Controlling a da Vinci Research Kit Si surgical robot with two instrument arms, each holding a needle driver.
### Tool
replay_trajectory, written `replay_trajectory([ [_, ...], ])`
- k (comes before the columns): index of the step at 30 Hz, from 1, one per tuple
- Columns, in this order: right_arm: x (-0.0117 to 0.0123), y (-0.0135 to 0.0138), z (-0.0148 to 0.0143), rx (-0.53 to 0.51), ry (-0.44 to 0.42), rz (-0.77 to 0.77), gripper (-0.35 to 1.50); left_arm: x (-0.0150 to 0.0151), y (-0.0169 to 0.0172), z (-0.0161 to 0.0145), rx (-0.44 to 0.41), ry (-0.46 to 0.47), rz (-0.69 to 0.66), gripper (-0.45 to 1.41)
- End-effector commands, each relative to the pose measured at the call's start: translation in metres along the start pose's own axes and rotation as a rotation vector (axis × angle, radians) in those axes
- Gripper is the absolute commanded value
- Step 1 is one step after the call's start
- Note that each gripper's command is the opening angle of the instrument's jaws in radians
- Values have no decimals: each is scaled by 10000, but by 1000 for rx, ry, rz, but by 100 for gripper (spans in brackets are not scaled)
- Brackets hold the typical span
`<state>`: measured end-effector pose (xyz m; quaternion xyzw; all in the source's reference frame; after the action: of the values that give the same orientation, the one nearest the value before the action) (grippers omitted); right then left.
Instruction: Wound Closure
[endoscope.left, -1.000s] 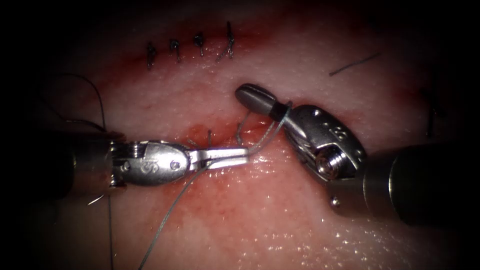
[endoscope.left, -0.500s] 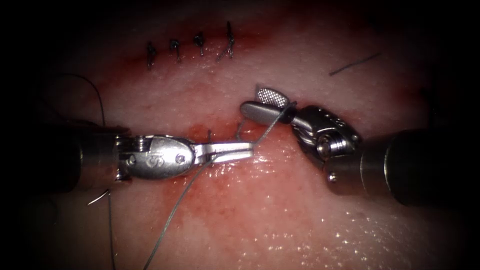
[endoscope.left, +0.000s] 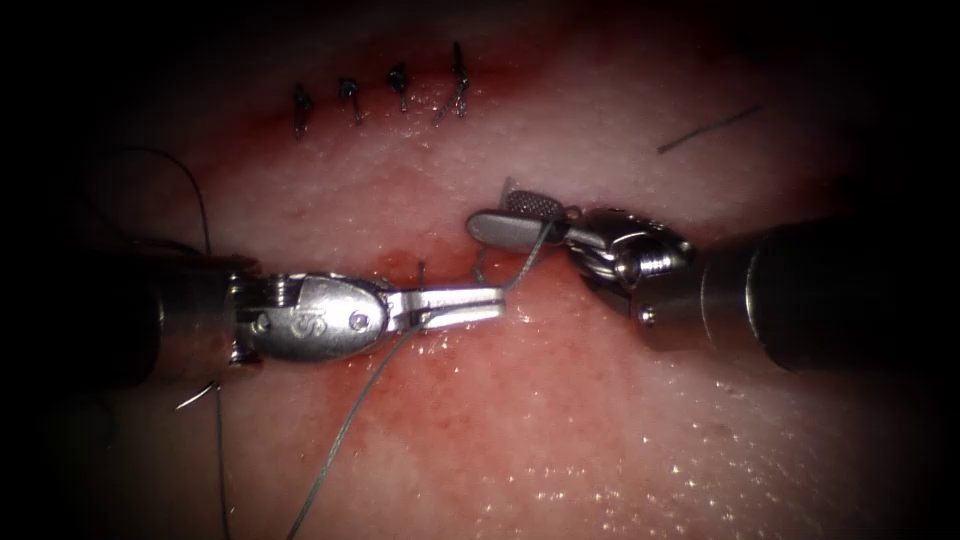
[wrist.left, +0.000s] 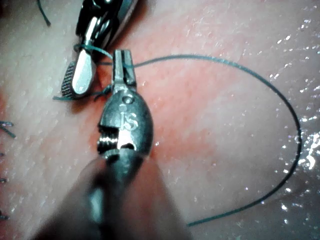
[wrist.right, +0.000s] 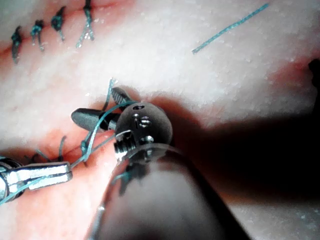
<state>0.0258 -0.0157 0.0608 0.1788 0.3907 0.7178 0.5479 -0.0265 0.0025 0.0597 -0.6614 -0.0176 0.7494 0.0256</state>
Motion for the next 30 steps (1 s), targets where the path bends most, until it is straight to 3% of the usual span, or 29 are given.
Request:
replay_trajectory([
  [1, -4, 0, 14, 1, -1, 1, 103, -5, 6, 5, -4, 2, -1, -45],
  [5, 0, 0, 18, -1, 0, 2, 88, -4, 7, 1, -11, 2, 0, -45],
  [7, 1, -1, 20, -2, 2, 3, 62, -4, 8, -2, -15, 4, 1, -45],
  [8, 0, -1, 21, -9, -3, 3, 25, -4, 9, -4, -16, 5, 1, -45],
  [11, -1, -4, 26, -15, -8, -2, -6, -6, 12, -4, -18, 4, -2, -45],
  [16, -19, -5, 40, -26, -57, -105, 5, -6, 14, -8, -24, 7, 0, -45],
  [17, -20, -5, 41, -26, -68, -131, -21, -6, 14, -10, -24, 6, -6, -45],
  [18, -21, -5, 40, -29, -78, -143, -35, -6, 14, -11, -25, 6, -6, -45],
  [24, -20, -8, 31, -70, -99, -207, -35, -6, 13, -15, -18, 1, -6, -45],
  [30, -4, -22, 11, -39, -35, -291, -35, -7, 6, -27, -13, -9, -19, -45],
])
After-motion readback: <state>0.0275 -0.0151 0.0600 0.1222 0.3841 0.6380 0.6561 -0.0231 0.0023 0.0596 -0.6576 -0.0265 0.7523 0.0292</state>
